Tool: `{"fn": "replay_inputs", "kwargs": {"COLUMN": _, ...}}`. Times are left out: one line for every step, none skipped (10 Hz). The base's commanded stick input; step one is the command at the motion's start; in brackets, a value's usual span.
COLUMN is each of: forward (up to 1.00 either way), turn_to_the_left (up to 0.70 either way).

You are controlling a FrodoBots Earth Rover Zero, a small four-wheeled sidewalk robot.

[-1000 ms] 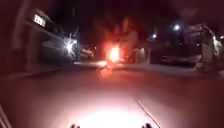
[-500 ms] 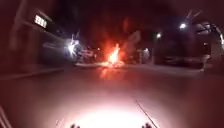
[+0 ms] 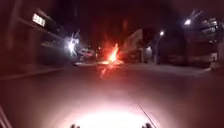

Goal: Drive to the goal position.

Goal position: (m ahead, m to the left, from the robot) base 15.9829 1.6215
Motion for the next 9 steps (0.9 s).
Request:
{"fn": "replay_inputs", "kwargs": {"forward": 0.85, "turn_to_the_left": 0.0}}
{"fn": "replay_inputs", "kwargs": {"forward": 0.85, "turn_to_the_left": 0.0}}
{"fn": "replay_inputs", "kwargs": {"forward": 0.85, "turn_to_the_left": 0.0}}
{"fn": "replay_inputs", "kwargs": {"forward": 0.85, "turn_to_the_left": 0.0}}
{"fn": "replay_inputs", "kwargs": {"forward": 0.85, "turn_to_the_left": 0.0}}
{"fn": "replay_inputs", "kwargs": {"forward": 0.85, "turn_to_the_left": 0.0}}
{"fn": "replay_inputs", "kwargs": {"forward": 0.85, "turn_to_the_left": 0.0}}
{"fn": "replay_inputs", "kwargs": {"forward": 0.85, "turn_to_the_left": 0.0}}
{"fn": "replay_inputs", "kwargs": {"forward": 0.85, "turn_to_the_left": 0.0}}
